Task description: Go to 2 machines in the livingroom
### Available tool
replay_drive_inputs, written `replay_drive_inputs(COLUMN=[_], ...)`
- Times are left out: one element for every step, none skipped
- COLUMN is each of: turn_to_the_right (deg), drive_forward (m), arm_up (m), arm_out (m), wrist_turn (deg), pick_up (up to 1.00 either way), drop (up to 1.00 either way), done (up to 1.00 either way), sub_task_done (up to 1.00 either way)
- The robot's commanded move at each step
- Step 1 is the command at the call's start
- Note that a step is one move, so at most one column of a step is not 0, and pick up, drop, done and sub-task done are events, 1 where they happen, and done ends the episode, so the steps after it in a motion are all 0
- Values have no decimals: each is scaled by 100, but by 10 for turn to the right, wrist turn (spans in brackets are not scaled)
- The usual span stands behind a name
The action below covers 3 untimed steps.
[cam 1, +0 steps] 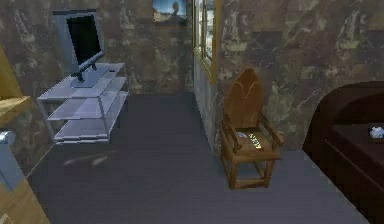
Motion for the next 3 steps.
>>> replay_drive_inputs(turn_to_the_right=[0,450,360], drive_forward=[30,0,0], arm_up=[0,0,0], arm_out=[0,0,0], wrist_turn=[0,0,0], pick_up=[0,0,0], drop=[0,0,0], done=[0,0,0], sub_task_done=[0,0,0])
